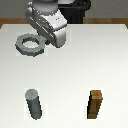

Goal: Put the loop with the handle onto the peg.

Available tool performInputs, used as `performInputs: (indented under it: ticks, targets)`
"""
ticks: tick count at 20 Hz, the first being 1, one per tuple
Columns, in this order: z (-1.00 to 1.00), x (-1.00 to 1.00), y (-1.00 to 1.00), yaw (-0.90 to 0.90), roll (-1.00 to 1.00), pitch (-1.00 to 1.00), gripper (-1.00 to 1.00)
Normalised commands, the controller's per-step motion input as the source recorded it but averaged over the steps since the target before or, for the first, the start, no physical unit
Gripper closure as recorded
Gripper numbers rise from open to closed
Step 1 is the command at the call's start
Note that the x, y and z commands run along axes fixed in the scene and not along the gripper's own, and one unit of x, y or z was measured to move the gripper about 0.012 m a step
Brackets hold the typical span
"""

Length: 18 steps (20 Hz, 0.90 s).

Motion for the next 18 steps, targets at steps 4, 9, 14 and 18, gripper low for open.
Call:
performInputs:
  ticks: [4,9,14,18]
  targets:
    - [0.5,0.25,0.0,0.0,0.0,0.0,1.0]
    - [0.2,0.4,-0.04,0.0,0.0,0.0,1.0]
    - [0.05,0.8,0.0,0.0,0.0,0.0,1.0]
    - [0.25,0.0,0.0,0.0,0.0,0.0,1.0]
